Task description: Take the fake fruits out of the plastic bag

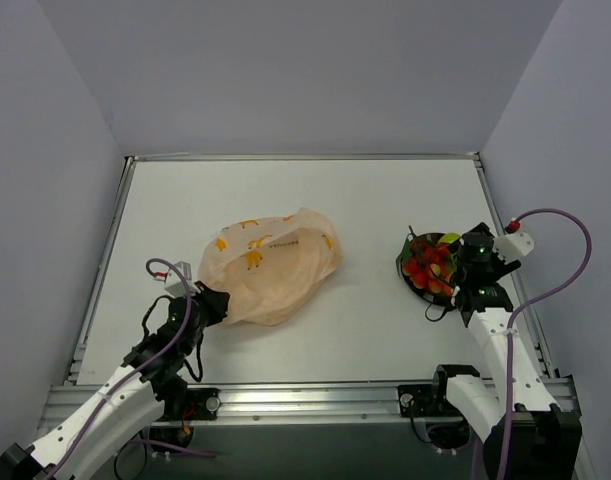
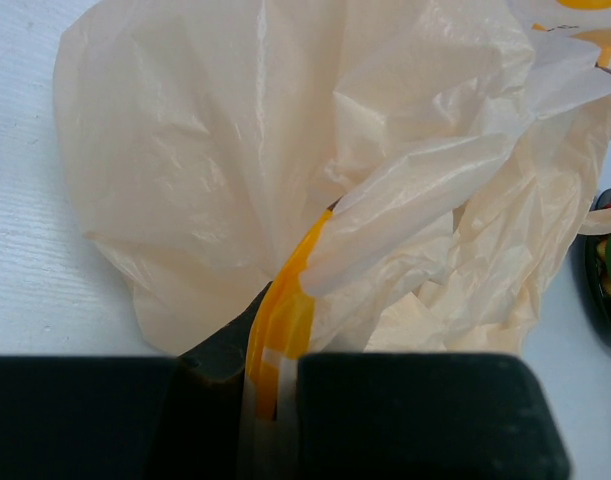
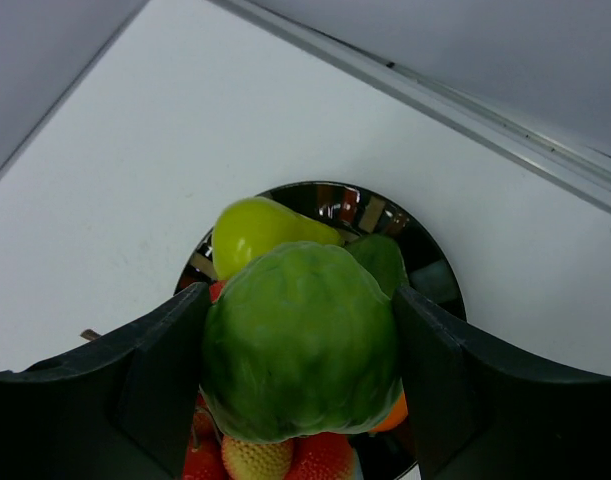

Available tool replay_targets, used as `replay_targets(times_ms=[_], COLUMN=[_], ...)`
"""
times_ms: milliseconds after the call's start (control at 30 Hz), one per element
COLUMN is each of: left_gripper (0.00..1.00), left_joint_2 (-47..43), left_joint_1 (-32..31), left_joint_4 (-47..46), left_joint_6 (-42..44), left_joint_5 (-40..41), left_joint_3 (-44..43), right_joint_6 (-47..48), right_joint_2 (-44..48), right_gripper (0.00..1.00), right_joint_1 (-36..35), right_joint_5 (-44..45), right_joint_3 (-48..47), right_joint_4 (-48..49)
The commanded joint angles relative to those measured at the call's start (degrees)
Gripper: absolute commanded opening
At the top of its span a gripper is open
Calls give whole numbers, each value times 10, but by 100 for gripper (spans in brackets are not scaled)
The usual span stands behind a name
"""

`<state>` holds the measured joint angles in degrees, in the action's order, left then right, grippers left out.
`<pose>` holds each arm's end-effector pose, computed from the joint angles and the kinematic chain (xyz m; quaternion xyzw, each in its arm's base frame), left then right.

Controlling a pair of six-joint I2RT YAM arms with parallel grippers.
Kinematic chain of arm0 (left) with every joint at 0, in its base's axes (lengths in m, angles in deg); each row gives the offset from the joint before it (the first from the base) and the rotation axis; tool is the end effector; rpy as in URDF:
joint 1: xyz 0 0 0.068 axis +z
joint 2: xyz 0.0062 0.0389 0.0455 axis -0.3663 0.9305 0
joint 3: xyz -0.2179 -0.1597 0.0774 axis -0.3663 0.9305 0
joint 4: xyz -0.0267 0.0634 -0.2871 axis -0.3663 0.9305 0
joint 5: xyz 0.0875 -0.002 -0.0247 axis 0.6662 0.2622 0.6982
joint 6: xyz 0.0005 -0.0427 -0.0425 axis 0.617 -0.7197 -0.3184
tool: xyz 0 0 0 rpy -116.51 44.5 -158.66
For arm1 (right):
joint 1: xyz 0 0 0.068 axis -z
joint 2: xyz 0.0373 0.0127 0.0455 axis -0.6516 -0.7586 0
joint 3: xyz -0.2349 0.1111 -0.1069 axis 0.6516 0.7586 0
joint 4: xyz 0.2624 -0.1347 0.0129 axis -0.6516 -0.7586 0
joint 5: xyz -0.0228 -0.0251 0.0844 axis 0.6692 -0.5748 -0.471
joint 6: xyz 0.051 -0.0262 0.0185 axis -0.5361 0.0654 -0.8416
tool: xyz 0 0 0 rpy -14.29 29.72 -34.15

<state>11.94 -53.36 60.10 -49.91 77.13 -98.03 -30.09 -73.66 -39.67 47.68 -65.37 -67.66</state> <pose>0.1560 -0.0847 0.1825 -0.1926 0.7918 -0.3002 0.4958 0.2414 -0.0266 0.2681 0.3937 0.6707 -0.0173 0.6284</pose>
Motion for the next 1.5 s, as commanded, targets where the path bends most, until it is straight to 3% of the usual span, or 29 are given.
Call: replay_targets(times_ms=[0, 533, 733, 967, 1233, 1467], left_gripper=[2, 2, 2, 3, 2, 2], left_joint_2=[4, 45, 47, 45, 72, 69], left_joint_1=[-4, -4, -4, -4, -4, -4], left_joint_4=[-1, -25, -24, -25, -56, -56], left_joint_6=[10, 12, 13, 15, 18, 25], left_joint_5=[-2, 0, 0, 5, 6, 7], left_joint_3=[-17, -21, -20, -20, -22, -28], right_joint_6=[-6, -15, -19, -14, -5, 16], right_joint_2=[-10, -64, -73, -74, -46, -25], right_gripper=[30, 39, 52, 79, 99, 100], right_joint_1=[16, 23, 27, 29, 29, 30], right_joint_5=[-45, -68, -65, -78, -79, -80], right_joint_3=[12, 51, 62, 63, 48, 32], right_joint_4=[38, 94, 95, 94, 77, 61])
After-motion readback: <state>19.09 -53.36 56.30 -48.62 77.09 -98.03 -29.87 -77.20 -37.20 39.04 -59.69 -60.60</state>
